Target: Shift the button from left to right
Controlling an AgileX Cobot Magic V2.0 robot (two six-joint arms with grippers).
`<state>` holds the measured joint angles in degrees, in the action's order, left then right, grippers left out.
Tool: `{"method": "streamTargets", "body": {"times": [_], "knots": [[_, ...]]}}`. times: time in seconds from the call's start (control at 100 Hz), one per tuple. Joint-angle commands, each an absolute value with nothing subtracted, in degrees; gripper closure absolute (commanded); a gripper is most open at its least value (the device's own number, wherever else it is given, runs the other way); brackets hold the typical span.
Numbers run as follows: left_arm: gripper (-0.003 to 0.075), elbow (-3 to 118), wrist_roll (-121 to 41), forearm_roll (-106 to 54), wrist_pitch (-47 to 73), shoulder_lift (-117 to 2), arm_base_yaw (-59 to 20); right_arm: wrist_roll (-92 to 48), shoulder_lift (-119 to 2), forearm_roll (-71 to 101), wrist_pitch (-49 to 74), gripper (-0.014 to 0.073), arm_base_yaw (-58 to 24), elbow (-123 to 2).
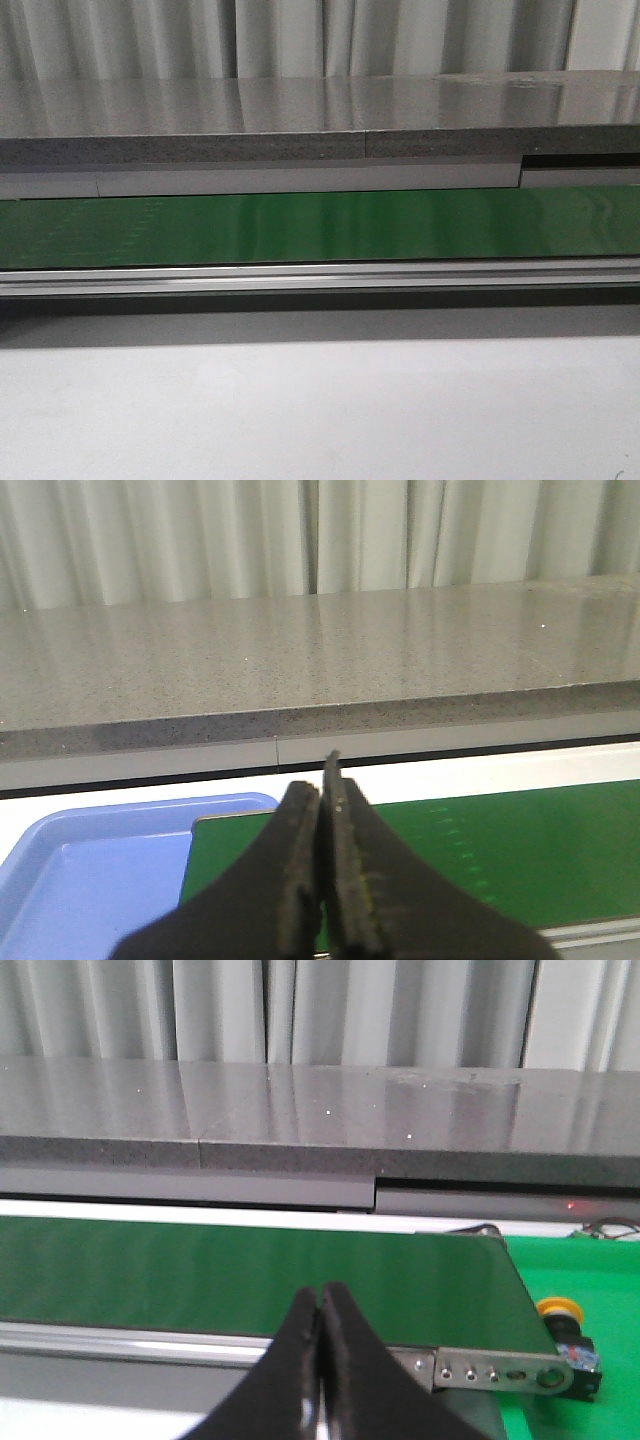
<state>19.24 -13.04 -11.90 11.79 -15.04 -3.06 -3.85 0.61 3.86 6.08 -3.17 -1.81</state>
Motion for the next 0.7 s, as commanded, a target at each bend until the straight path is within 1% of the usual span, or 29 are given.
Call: {"method": "streamTargets", "body": {"times": [0.0,0.12,0.69], "knots": [[0.074,20.83,-12.98,-12.11,6.94,-15.64,-3.65,-3.78,1.67,3.47,0.0,0.0662,-3.24,-1.45],[0.074,20.83,-12.98,-12.11,6.94,-15.64,-3.65,-3.78,1.67,3.47,-0.93,0.0662,-3.24,0.71],[0.074,20.83,-12.98,-12.11,6.94,-15.64,-3.65,-3.78,1.67,3.52,-0.7,0.0662,-3.24,0.72]]}}
